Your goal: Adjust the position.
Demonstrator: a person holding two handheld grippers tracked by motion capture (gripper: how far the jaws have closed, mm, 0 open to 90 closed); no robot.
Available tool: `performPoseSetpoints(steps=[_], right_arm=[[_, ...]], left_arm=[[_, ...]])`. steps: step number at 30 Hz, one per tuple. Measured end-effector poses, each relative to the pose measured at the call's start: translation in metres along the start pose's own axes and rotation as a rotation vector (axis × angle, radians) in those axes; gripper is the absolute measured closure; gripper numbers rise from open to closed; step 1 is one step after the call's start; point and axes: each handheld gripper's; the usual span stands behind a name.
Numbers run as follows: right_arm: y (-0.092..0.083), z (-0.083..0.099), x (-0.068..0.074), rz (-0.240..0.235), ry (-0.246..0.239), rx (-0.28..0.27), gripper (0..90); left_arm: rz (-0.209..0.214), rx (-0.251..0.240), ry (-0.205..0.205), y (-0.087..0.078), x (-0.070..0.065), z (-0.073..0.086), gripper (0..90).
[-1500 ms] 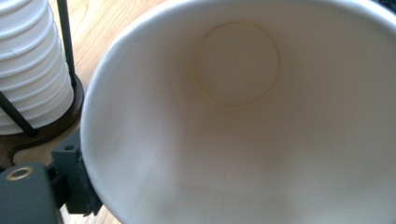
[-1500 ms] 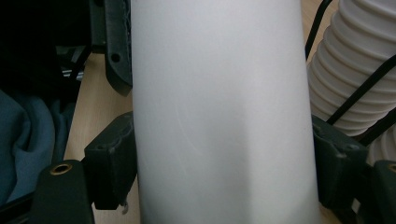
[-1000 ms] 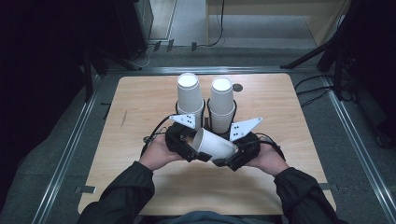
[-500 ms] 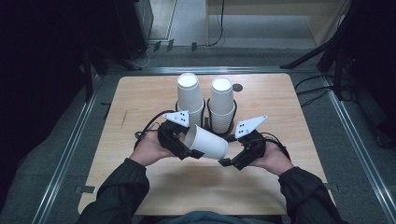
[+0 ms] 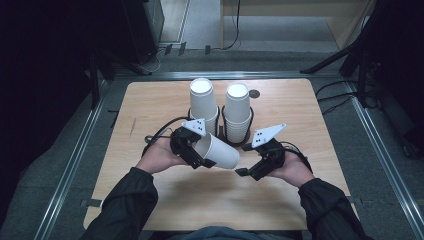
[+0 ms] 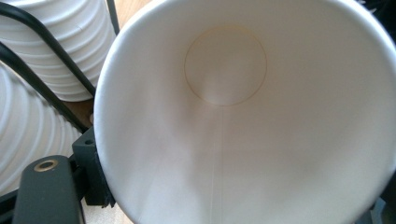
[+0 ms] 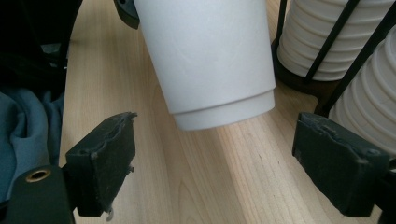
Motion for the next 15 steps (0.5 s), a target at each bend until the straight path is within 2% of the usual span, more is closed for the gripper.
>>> performPoseSetpoints(steps=[2, 5, 6, 7, 9, 10, 11, 12, 13, 15], right_arm=[[0.002, 0.001, 0.000, -0.017, 0.005, 0.002, 14.0], [0.008, 0.001, 0.001, -0.018, 0.001, 0.023, 14.0], [0.010, 0.000, 0.001, -0.016, -0.001, 0.027, 14.0], [0.011, 0.000, 0.001, -0.012, -0.006, 0.028, 14.0], [0.015, 0.000, 0.001, -0.011, 0.002, 0.036, 14.0], [0.017, 0.000, 0.001, -0.015, 0.000, 0.040, 14.0], [0.019, 0.000, 0.001, -0.020, -0.008, 0.044, 14.0], [0.019, 0.000, 0.001, -0.020, -0.008, 0.044, 14.0], [0.025, 0.000, 0.000, -0.024, -0.012, 0.059, 14.0], [0.030, 0.001, 0.000, -0.031, -0.021, 0.073, 14.0]], left_arm=[[0.010, 0.010, -0.001, 0.003, 0.001, -0.001, 14.4], [-0.026, 0.062, 0.026, 0.010, 0.000, -0.003, 14.4], [-0.026, 0.091, 0.033, 0.013, -0.001, -0.005, 14.4], [-0.026, 0.098, 0.041, 0.015, -0.002, -0.006, 14.4], [0.000, 0.114, 0.035, 0.019, -0.003, -0.007, 14.4], [0.000, 0.114, 0.035, 0.019, -0.003, -0.007, 14.4], [-0.013, 0.146, 0.037, 0.025, -0.003, -0.009, 14.3], [-0.013, 0.146, 0.037, 0.025, -0.003, -0.009, 14.3], [-0.008, 0.174, 0.035, 0.030, -0.003, -0.011, 14.2], [-0.007, 0.186, 0.032, 0.033, -0.004, -0.014, 14.2]])
Point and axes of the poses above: each handheld gripper's, and its own axes: y roughly forward along the jaws, z roughly out of its underside, x roughly to its left, and after that the axes turned 10 degrees about -y, right-handed
